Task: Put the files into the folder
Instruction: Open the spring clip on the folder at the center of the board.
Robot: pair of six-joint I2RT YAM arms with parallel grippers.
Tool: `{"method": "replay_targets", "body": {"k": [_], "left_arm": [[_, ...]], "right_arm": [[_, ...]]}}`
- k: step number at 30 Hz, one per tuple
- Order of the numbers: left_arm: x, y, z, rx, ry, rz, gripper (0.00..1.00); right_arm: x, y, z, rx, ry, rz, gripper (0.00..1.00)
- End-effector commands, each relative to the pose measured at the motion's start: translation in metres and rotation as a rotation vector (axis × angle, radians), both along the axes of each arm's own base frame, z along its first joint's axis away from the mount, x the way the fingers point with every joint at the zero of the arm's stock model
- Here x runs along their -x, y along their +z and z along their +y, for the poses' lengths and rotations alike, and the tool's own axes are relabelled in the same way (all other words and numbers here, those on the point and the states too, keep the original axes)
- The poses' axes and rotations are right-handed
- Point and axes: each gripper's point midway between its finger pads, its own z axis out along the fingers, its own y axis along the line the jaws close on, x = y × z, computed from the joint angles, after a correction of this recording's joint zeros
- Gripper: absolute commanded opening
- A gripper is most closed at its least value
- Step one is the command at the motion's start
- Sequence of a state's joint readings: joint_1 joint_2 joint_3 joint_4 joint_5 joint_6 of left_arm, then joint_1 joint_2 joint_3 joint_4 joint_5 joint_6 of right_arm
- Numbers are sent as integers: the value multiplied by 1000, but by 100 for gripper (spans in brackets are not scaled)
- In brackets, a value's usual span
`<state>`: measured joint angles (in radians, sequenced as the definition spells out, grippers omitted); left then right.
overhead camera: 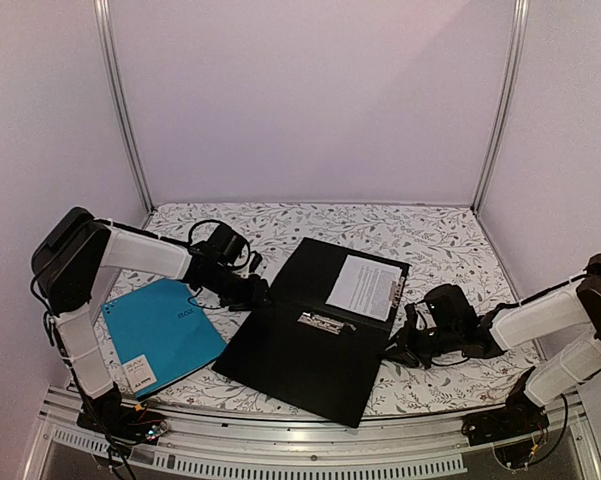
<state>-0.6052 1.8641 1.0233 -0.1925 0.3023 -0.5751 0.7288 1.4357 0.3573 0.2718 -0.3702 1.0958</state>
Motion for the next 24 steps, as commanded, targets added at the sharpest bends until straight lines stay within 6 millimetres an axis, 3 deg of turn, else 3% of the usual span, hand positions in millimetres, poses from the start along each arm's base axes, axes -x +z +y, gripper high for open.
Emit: {"method": "replay_targets", "body": {"k": [1, 3, 10, 14, 24], "left_arm": [[17, -36, 22, -76, 31, 87, 56], [19, -38, 24, -82, 33, 91, 56], [25, -45, 36, -129, 41, 101, 56], [27, -45, 37, -127, 39, 103, 56], [28, -47, 34, -108, 44, 110, 56]], "right_arm": [[-3, -3, -18, 68, -84, -13, 7], [-4, 0, -27, 103, -105, -21, 0], [-13, 21, -66, 234, -147, -72, 0], [-12, 26, -64, 210, -125, -78, 0], [-1, 7, -28, 86, -67, -16, 36]]}}
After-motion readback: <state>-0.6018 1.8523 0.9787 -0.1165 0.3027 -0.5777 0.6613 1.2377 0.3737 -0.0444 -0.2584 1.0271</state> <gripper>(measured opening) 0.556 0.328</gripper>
